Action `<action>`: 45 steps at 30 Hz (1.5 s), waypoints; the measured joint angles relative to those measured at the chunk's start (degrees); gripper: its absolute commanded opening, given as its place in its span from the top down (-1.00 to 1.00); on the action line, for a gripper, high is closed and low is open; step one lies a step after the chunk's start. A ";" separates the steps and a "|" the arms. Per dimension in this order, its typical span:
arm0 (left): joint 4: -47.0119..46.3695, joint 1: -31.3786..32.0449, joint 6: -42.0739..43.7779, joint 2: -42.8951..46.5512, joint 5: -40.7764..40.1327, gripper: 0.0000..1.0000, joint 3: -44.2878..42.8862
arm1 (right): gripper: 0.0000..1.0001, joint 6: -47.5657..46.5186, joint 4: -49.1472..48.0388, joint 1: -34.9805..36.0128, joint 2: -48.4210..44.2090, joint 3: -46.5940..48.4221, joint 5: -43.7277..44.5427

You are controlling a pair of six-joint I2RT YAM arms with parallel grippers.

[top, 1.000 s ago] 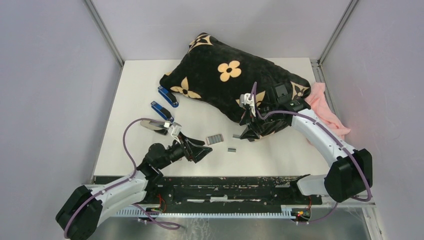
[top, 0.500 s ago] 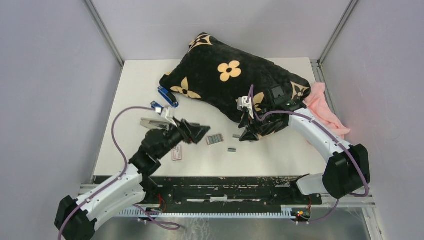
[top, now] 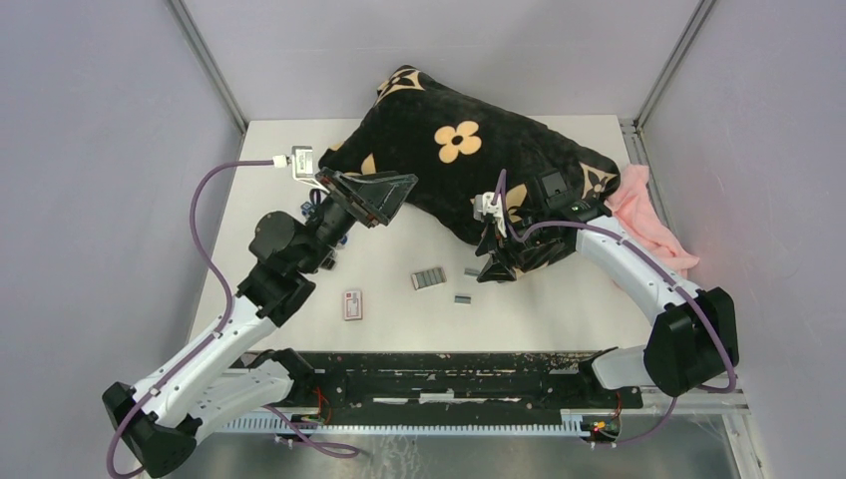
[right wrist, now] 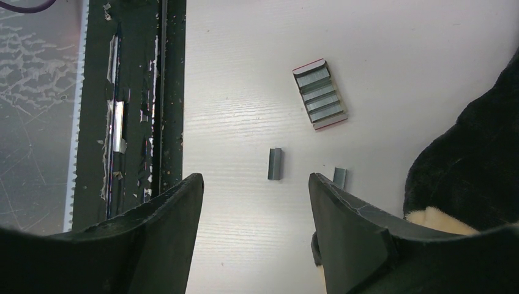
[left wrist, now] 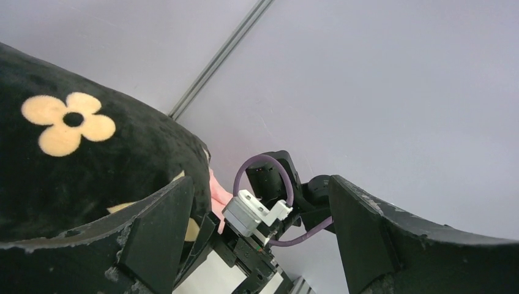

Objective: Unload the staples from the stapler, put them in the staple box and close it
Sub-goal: Pick up the staple from the center of the board.

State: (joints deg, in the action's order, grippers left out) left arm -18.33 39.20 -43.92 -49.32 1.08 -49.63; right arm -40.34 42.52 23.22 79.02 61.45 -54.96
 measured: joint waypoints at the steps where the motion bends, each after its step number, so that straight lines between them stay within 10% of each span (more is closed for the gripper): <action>1: 0.00 0.04 -0.17 -0.11 0.28 -0.75 0.02 | -0.40 0.00 0.00 0.00 0.00 0.00 0.00; 15: 0.68 10.88 1.70 -4.46 -2.54 -0.76 -4.11 | -0.40 0.37 -0.31 0.00 0.00 -0.33 -0.02; 45: -0.31 11.06 3.50 -2.01 -8.46 -0.84 -2.12 | -0.40 0.44 -1.29 0.04 0.02 -0.44 0.02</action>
State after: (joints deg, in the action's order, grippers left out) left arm -18.63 50.26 -40.42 -51.33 -7.38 -51.75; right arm -39.90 41.23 23.27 79.05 61.01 -54.94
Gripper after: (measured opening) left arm 0.917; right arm 0.701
